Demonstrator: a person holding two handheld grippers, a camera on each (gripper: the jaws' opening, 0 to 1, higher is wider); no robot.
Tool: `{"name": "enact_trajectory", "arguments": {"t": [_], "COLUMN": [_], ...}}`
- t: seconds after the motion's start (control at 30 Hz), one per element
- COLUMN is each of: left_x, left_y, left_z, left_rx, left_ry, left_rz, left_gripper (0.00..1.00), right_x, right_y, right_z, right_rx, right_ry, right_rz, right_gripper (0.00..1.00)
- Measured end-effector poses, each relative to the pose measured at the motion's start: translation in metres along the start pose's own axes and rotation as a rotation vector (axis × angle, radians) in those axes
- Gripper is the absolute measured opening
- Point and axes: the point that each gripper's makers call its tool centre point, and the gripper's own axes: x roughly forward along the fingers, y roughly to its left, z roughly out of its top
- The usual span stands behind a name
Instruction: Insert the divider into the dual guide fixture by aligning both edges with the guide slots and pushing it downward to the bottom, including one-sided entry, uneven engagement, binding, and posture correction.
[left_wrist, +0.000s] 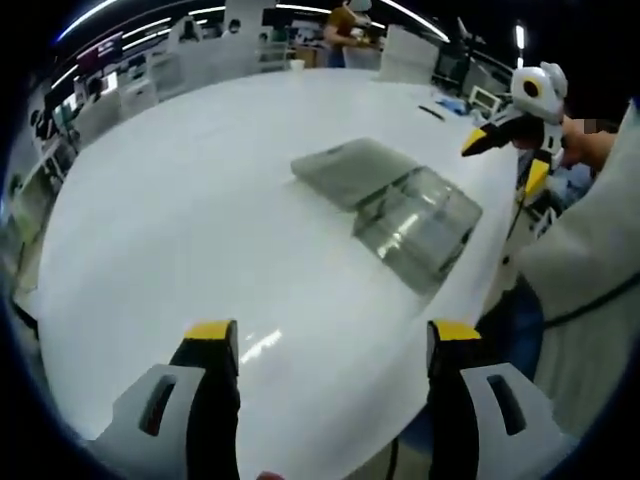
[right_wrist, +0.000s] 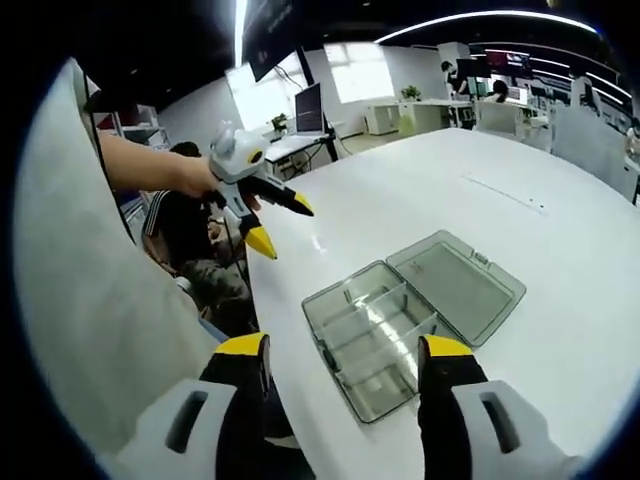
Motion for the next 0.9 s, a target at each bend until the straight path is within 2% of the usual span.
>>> {"name": "enact_trajectory", "arguments": {"t": [0.33,0.6,0.9], "left_x": [-0.007,-0.003,0.007], "left_y": [0.018,0.023,0.026], "left_z": [-0.010,-0.022,-0.024], "left_rx": [0.077,0.196,0.295], "left_ry": [0.052,0.109,0.147], "left_rz": [0.016,-0.015,-0.043], "left_gripper": [0.75,0.71,0.67], "right_x": [-0.002,-0.002,-0.005], "right_y": [0.001,0.004,0.005], "right_z": [0.000,0.000,0.000], "right_rx": [0.002,0.005,0.010], "right_ry": [0.002,0.004,0.004], "right_rz": [-0.009,-0.010,-0.021], "right_gripper": [0.61,0.64,0.66]}}
